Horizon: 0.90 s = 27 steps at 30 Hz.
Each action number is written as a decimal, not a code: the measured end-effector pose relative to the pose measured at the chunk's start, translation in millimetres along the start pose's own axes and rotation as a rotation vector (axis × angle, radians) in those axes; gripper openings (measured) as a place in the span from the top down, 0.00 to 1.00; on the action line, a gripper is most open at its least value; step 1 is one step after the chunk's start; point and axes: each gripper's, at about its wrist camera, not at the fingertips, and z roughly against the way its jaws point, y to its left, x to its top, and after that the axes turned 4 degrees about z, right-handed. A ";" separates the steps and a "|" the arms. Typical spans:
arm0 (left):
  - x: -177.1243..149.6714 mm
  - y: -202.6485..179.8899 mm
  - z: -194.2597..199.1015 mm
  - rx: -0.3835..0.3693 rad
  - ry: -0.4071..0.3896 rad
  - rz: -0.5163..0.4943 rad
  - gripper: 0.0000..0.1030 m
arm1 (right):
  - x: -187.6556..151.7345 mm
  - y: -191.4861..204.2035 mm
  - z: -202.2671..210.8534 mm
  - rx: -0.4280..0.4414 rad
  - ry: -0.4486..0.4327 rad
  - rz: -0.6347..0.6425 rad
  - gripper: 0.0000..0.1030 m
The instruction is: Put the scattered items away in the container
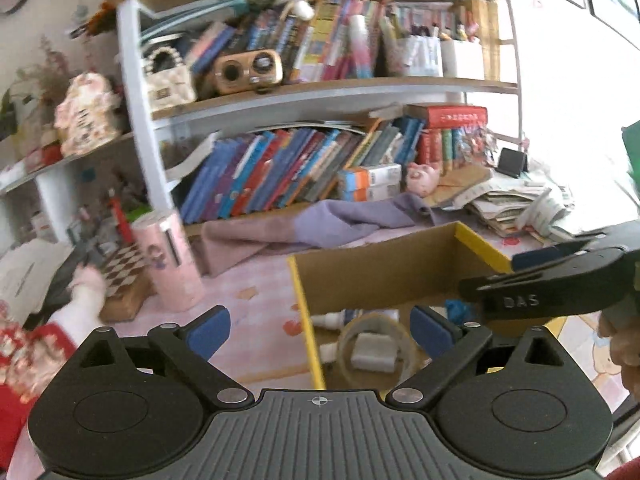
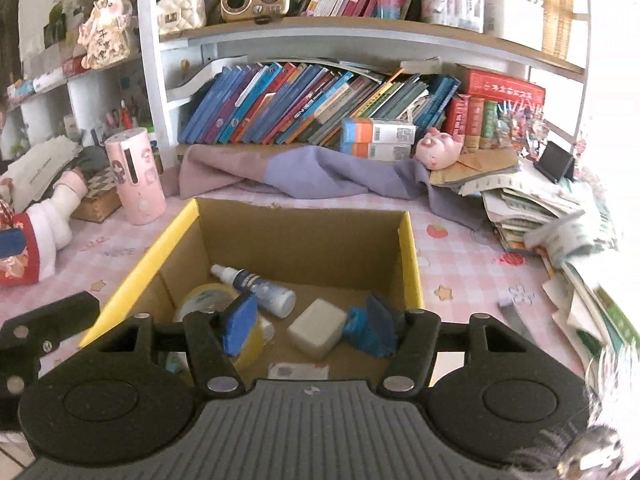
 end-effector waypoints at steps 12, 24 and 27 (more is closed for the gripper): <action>-45.7 40.8 55.5 0.066 0.032 0.068 0.04 | -49.4 58.1 52.2 -0.047 0.010 -0.034 0.37; -79.5 64.7 94.5 0.082 0.076 0.103 0.04 | -88.2 104.9 87.7 -0.046 0.046 -0.003 0.28; -85.7 68.3 99.8 0.080 0.096 0.104 0.04 | -94.5 110.1 94.6 -0.046 0.050 -0.013 0.26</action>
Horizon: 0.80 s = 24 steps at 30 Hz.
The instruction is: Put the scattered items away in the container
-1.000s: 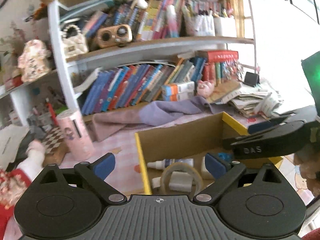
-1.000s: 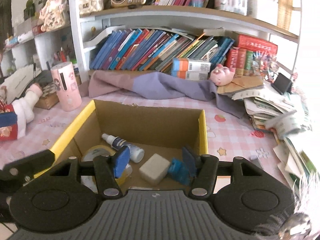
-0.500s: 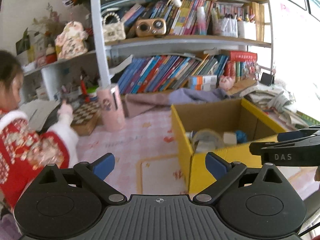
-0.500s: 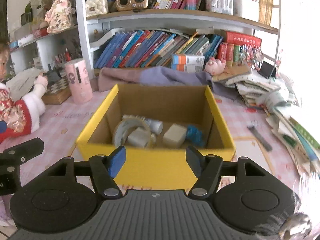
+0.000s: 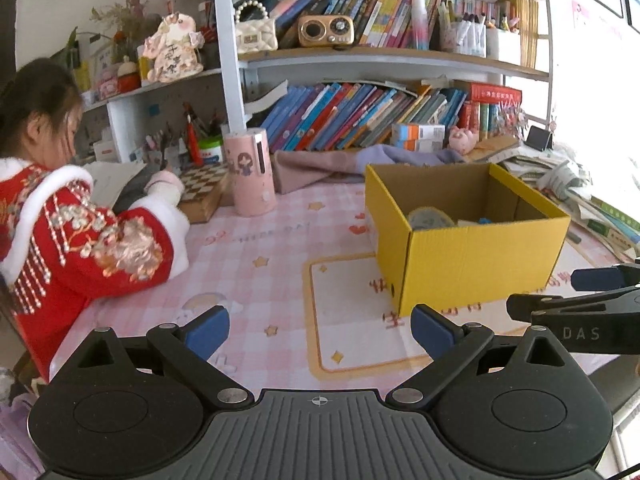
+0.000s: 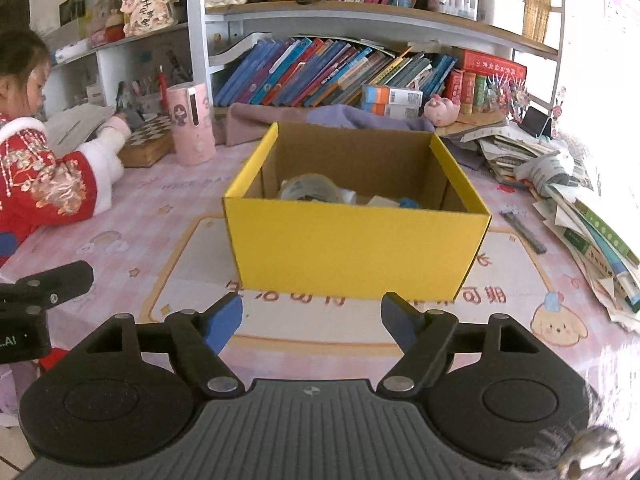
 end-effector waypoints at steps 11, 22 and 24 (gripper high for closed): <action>-18.1 11.3 2.5 -0.015 0.086 0.035 0.01 | -21.5 8.8 9.8 -0.010 0.058 -0.029 0.21; -24.3 15.6 3.9 -0.026 0.121 0.036 0.00 | -28.6 12.8 15.9 -0.013 0.069 -0.049 0.15; -25.6 15.7 4.0 -0.020 0.128 0.034 0.00 | -28.8 13.9 15.7 -0.018 0.073 -0.047 0.14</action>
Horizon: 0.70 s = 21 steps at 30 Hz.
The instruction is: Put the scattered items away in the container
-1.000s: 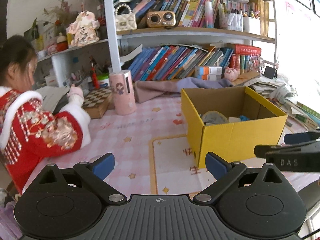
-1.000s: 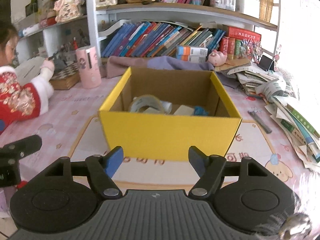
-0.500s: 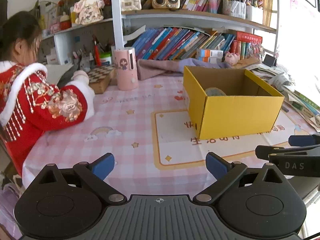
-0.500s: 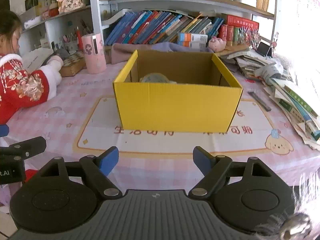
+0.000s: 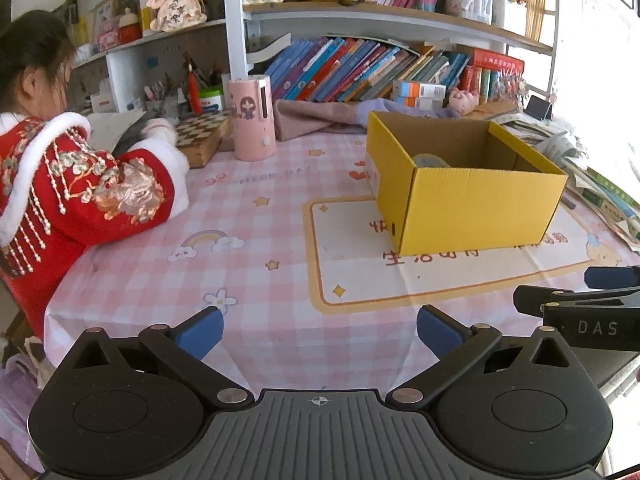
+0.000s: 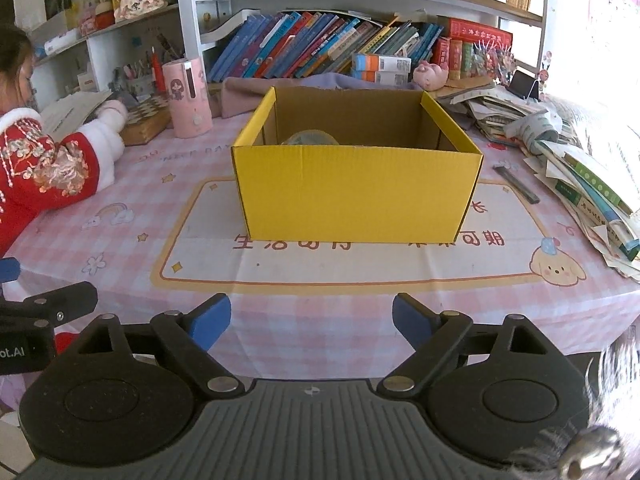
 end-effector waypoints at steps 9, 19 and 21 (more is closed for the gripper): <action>-1.2 3.2 -0.2 0.006 0.019 -0.001 0.00 | -1.5 5.5 -0.1 0.004 0.010 0.002 0.13; -2.4 8.2 -2.5 0.001 0.028 0.007 0.00 | -0.3 9.0 -2.1 0.005 0.016 0.014 0.12; -2.6 9.0 -4.0 0.001 0.033 0.006 0.00 | -0.6 10.1 -2.9 0.006 0.018 0.017 0.12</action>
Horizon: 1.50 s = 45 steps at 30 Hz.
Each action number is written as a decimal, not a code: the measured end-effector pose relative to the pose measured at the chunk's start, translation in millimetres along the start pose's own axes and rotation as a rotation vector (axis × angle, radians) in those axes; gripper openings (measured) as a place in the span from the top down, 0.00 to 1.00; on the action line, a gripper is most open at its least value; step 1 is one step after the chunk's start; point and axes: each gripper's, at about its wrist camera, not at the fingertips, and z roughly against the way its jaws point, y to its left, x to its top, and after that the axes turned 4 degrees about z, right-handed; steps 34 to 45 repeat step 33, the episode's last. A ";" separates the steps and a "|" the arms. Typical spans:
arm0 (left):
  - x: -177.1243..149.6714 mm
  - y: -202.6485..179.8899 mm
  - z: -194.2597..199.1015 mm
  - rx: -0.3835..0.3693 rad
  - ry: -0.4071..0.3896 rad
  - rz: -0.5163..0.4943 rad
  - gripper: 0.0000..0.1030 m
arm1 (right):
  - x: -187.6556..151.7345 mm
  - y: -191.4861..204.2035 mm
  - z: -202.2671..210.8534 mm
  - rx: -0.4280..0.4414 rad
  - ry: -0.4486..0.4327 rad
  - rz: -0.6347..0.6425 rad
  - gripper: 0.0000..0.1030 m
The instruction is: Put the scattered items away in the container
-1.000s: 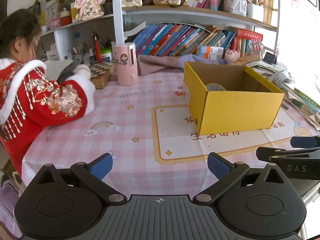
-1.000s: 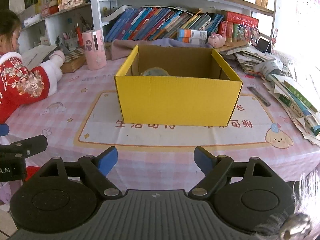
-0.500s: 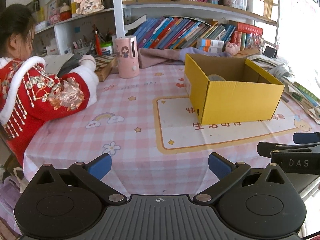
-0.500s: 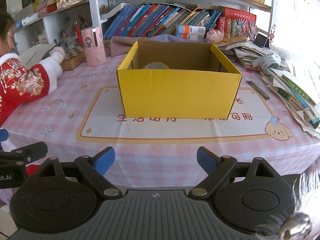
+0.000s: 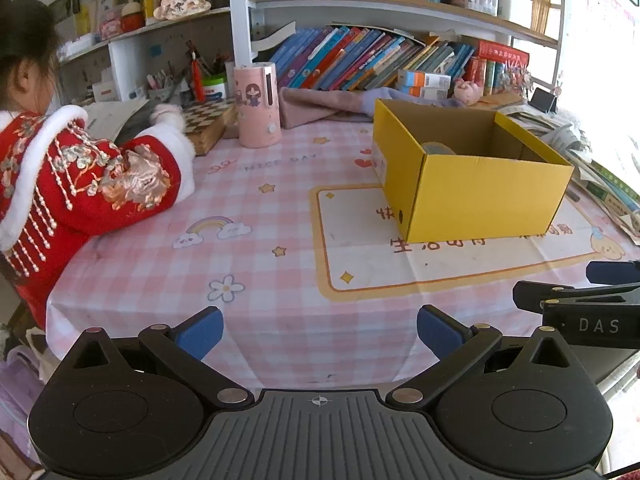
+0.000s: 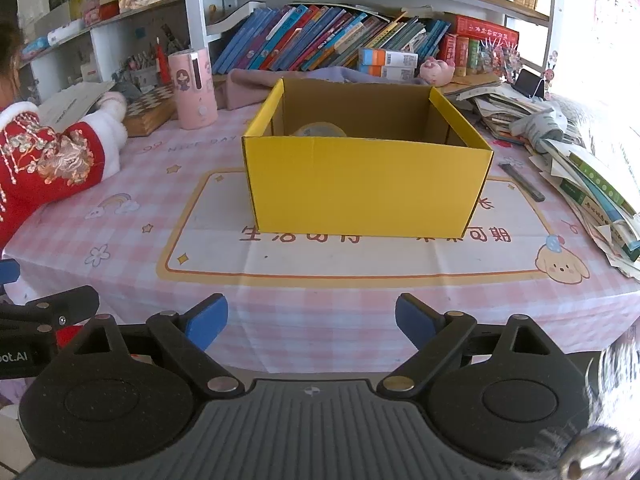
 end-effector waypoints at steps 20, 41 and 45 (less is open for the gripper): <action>-1.2 6.5 -7.8 -0.034 -0.001 0.037 0.00 | 2.2 4.1 -10.7 -0.011 0.029 0.005 0.11; 0.8 7.9 -11.5 -0.060 0.015 0.049 0.00 | 3.7 4.5 -15.4 -0.008 0.036 0.004 0.11; 0.8 7.9 -11.5 -0.060 0.015 0.049 0.00 | 3.7 4.5 -15.4 -0.008 0.036 0.004 0.11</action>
